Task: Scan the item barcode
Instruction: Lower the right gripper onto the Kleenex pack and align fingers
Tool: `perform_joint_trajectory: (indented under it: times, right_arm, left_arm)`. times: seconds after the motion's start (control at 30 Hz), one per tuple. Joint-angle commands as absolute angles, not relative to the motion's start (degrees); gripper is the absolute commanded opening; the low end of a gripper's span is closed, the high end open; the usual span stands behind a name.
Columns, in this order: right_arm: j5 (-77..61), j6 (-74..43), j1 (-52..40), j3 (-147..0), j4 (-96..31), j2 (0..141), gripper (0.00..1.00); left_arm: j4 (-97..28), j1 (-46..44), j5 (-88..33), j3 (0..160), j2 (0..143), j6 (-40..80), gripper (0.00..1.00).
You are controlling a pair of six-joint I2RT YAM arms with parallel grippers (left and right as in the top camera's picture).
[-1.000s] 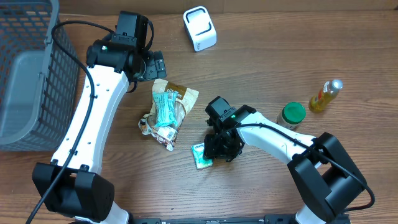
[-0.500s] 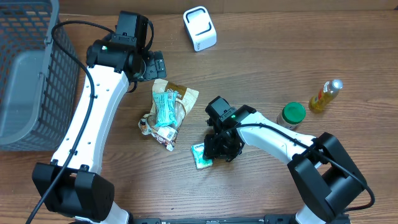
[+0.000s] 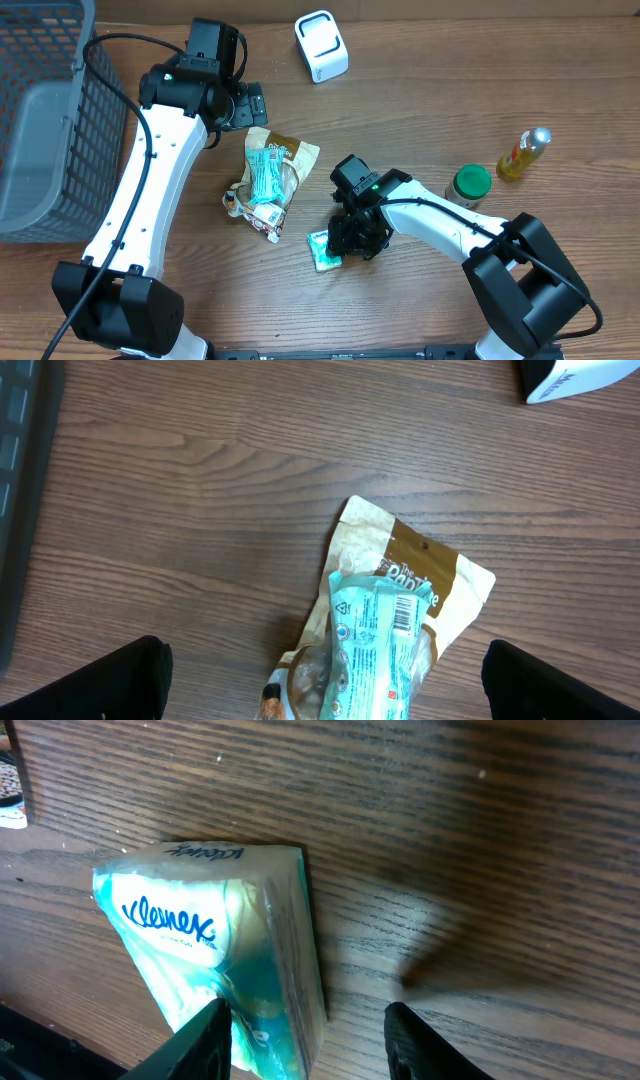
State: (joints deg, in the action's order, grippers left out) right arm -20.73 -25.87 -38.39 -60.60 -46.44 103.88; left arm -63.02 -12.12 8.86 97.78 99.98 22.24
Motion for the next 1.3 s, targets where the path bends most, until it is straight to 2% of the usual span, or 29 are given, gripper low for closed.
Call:
perform_joint_trajectory:
  times: [0.0,0.4,0.47,0.57,1.1,1.27]
  right_arm:
    - [-20.9,-25.7,-38.6,-60.2,-46.1,103.0,0.46]
    - [-21.2,-25.8,-38.6,-60.2,-46.2,103.0,0.47]
    - [-22.2,-25.7,-38.6,-60.2,-46.2,103.0,0.54]
    - [-23.3,-25.7,-38.6,-60.2,-46.1,103.0,0.55]
    - [-23.2,-25.8,-38.6,-59.2,-46.0,103.0,0.54]
    - [-23.3,-25.7,-38.6,-59.2,-43.1,103.0,0.45]
  left_arm:
    - [-63.0,-12.4,9.4,98.7,99.3,21.4,1.00]
    - [-63.0,-12.4,9.4,98.7,99.3,21.4,1.00]
    - [-63.0,-12.4,9.4,98.7,99.3,21.4,1.00]
    - [-63.0,-12.4,9.4,98.7,99.3,21.4,1.00]
    - [-63.0,-12.4,9.4,98.7,99.3,21.4,1.00]
    - [-63.0,-12.4,9.4,98.7,99.3,21.4,1.00]
